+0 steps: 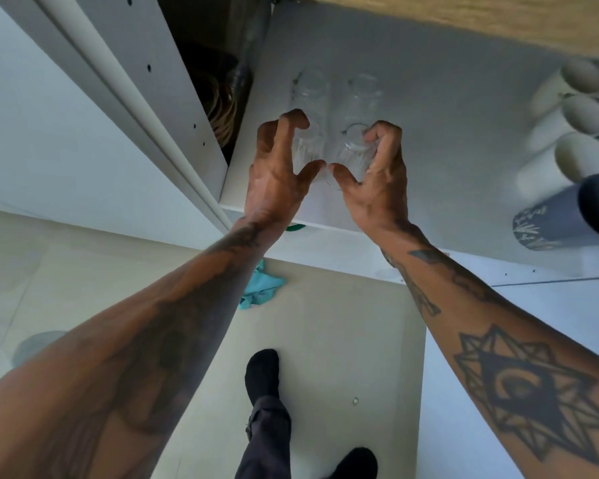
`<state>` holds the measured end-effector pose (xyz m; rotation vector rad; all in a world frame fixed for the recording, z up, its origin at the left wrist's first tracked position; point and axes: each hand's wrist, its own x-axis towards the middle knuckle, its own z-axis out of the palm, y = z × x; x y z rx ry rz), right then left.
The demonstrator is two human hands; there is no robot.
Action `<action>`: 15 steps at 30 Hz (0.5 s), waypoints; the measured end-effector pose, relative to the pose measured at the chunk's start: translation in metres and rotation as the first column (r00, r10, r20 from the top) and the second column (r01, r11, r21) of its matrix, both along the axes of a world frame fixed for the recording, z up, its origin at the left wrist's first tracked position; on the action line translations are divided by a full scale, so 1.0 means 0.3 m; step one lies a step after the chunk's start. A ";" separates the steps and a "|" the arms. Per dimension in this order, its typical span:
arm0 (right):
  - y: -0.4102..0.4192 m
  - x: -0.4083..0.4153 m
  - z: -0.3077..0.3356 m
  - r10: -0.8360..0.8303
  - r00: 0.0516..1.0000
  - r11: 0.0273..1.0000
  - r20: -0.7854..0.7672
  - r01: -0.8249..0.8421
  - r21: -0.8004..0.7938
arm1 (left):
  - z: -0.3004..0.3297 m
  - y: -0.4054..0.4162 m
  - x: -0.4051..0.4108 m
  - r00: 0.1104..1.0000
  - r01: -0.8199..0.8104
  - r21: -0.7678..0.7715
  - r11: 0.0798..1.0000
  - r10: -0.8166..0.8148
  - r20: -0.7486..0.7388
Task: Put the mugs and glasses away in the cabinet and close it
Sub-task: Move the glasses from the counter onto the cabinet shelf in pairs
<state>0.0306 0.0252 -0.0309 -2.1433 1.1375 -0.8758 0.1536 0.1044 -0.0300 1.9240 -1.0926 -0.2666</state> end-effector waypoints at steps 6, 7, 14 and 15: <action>0.032 -0.038 0.076 0.043 0.999 0.999 -0.024 -0.042 0.026 | 0.050 0.062 -0.010 0.996 0.026 0.077 0.997 -0.033 0.088; 0.051 -0.056 0.101 0.042 0.999 0.998 -0.019 -0.041 0.037 | 0.070 0.095 -0.019 0.994 0.018 0.077 0.997 -0.027 0.108; 0.285 -0.217 0.405 0.057 0.996 0.988 0.074 -0.067 0.138 | 0.356 0.374 -0.143 0.987 -0.011 -0.023 1.000 0.014 0.162; 0.334 -0.252 0.458 0.079 0.992 0.983 0.095 -0.093 0.158 | 0.407 0.413 -0.166 0.987 -0.016 -0.049 0.999 0.024 0.157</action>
